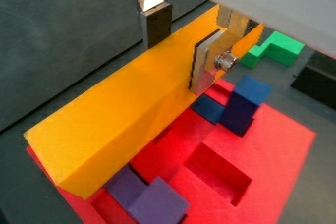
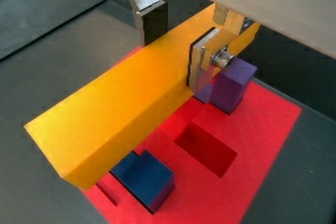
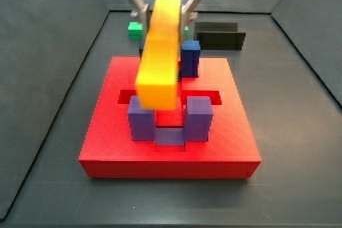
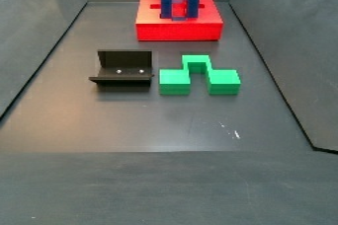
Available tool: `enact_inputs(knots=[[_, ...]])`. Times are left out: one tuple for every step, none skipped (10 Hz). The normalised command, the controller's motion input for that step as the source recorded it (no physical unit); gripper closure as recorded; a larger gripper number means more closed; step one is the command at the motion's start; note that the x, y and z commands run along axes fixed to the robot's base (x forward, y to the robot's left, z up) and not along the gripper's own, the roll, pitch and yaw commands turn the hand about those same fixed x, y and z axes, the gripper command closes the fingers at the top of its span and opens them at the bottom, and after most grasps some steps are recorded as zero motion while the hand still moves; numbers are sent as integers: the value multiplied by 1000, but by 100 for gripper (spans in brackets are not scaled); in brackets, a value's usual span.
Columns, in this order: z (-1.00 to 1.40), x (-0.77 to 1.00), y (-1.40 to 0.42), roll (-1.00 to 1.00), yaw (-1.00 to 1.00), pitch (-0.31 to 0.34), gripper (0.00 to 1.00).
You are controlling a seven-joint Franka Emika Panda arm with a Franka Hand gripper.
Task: Pick up the yellow object. Move up. Move to above the board. Insert the yellow object.
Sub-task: Insert the yellow object.
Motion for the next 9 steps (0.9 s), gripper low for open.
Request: enact_inputs(knots=[[-246,0,0,-80,0,-116,100],[0,211,23,-153,0,-151,100],[0,237,31,-89,26,-109,100],[-143,0,-77,39,0,0,100],[-109,0,-26,51,0,34,100],[-94,14,0,67,0,37,100],[-140,174,0,69,0,27,100],[-6,380,0,0,0,0,100],[0,560,0,0,100,0,100]])
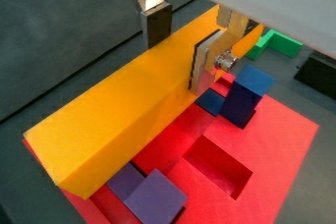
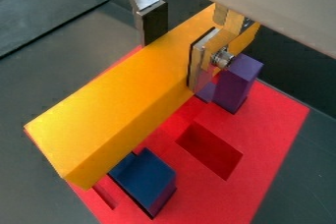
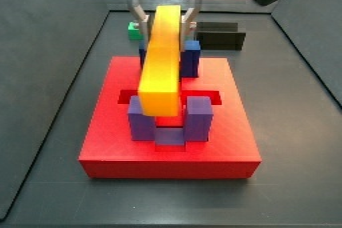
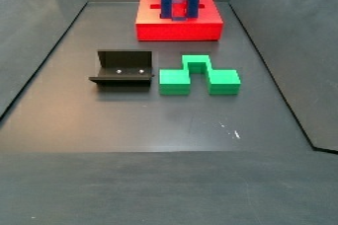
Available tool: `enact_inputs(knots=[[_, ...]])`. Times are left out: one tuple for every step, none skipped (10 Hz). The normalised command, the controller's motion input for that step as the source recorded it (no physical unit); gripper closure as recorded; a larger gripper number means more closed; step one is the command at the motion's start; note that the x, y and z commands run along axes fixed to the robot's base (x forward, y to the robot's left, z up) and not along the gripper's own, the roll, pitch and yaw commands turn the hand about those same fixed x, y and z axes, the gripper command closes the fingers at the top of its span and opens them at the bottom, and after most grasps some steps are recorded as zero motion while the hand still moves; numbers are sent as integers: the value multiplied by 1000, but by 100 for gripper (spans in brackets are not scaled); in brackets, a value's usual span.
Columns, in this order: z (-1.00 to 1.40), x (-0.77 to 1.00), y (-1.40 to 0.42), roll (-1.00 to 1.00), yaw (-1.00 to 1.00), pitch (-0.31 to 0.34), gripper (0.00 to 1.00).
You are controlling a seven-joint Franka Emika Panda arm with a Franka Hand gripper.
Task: Pick up the yellow object. Move up. Move to above the board. Insert the yellow object.
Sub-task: Insert the yellow object.
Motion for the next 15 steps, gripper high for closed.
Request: enact_inputs(knots=[[0,406,-6,11,97,10,100],[-11,360,0,17,74,6,100],[-77,286,-9,3,63,0,100],[-91,217,0,21,57,0,100],[-129,0,0,116,0,26,100],[-140,-31,0,106,0,23,100],[-154,-57,0,100,-31,19,100],[-83,-146,0,73,-120,29,100],[-97,-26,0,59,-17,0,100],[-169,0,-40,111,0,0,100],[-131,0,-6,127,60,0,100],[-97,0,-17,131,134,0,100],[-54,0,-69,103,131,0,100],[-63,0,-66,96,129,0,100],[-63,20,-91,89,134,0,100]])
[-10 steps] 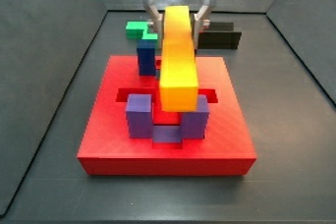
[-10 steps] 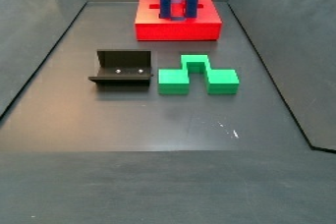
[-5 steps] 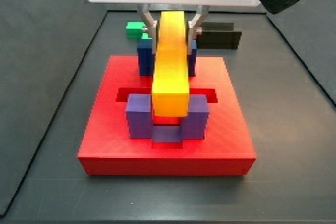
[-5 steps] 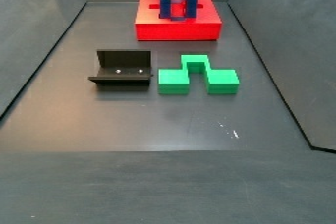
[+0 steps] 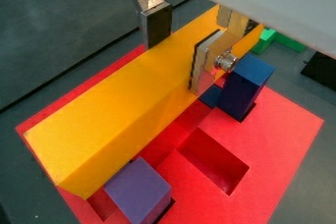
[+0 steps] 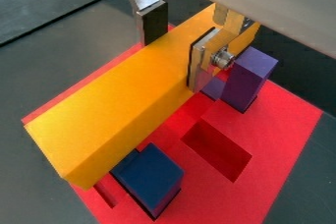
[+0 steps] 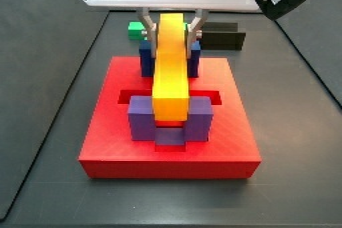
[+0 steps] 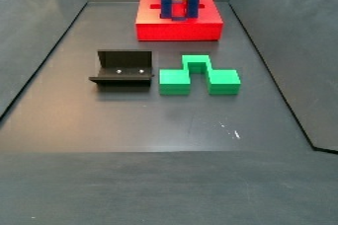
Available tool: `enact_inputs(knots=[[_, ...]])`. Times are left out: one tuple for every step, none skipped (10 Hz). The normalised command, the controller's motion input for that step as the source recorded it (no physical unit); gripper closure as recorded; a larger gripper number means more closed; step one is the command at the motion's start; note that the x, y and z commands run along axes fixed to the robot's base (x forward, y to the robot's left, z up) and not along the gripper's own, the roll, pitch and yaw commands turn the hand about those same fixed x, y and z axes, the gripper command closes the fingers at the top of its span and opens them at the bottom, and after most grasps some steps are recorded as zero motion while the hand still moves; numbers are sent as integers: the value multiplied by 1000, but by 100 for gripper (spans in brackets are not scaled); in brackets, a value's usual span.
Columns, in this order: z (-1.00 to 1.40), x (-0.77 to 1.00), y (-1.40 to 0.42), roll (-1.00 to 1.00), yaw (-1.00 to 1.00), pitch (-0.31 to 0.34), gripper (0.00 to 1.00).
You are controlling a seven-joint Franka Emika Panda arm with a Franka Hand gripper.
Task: Pick up the yellow object. Move up. Move to above the board. Insert the yellow object.
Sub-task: Insert the yellow object.
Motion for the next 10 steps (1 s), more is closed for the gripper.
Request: enact_inputs(knots=[[-77,66,-114,84,131,0,100],[-234,240,-197,103,77,0,100],[-211,191,-166,103,63,0,100],[-180,120,-100,124,77,0,100],[-191,97,-74,126,74,0,100],[-206,117,-26,134,74,0,100],[-211,149,0,194,69,0,100],[-229,131,0,220,37,7,100],[-366,0,0,151,0,0,100],[-343,0,0,129,0,0,100]])
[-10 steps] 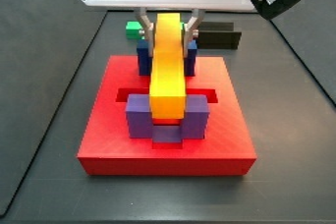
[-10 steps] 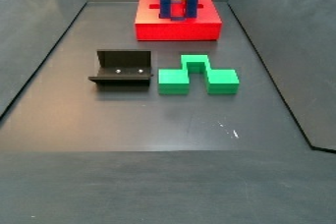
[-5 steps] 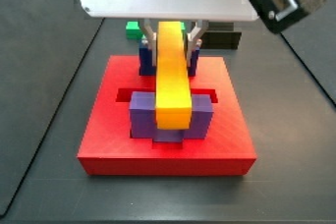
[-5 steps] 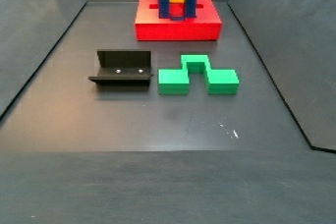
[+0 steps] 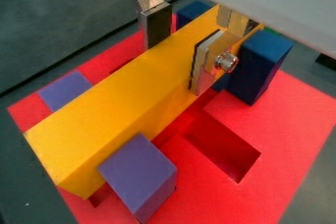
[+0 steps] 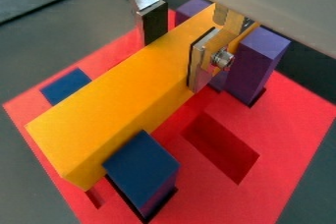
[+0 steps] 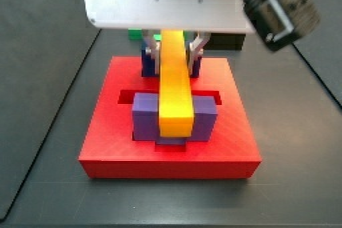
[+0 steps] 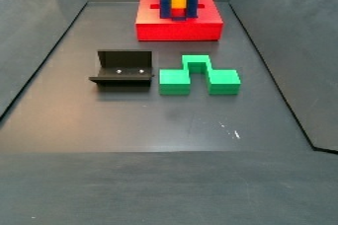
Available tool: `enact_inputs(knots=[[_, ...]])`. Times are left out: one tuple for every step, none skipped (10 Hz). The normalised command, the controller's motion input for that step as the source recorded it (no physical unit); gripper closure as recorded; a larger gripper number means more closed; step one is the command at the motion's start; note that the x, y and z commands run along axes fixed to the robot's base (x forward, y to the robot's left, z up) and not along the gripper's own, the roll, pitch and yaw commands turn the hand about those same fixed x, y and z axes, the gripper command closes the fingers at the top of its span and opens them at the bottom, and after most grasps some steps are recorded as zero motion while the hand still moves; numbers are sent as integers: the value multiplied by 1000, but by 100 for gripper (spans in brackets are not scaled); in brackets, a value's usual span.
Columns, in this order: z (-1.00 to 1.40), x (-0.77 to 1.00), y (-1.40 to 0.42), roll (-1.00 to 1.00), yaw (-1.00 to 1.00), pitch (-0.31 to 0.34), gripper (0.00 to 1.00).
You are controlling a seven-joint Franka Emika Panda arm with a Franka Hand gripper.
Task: Pick up the yellow object. Move up. Move to above the board. Insert the yellow object.
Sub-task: Insert the yellow object.
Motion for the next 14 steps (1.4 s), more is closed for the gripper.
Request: enact_inputs(knots=[[-323,0,0,119,0,0,100],[-280,0,0,127,0,0,100],[-246,0,0,104,0,0,100],[-260,0,0,0,0,0,100],[-251,0,-29,0,0,-4,100],[-266,37,-34,-7,0,0,100],[-291,163,-49,-16,9,0,100],[-289,243,-46,-20,6,0,100],[-291,209,-29,0,0,0,100],[-326,151,-31,0,0,0,100],[-283,137,-29,0,0,0,100],[-106,60,-9,54,0,57,100],[0,0,0,6,0,0,100],[0,0,0,11,0,0,100]])
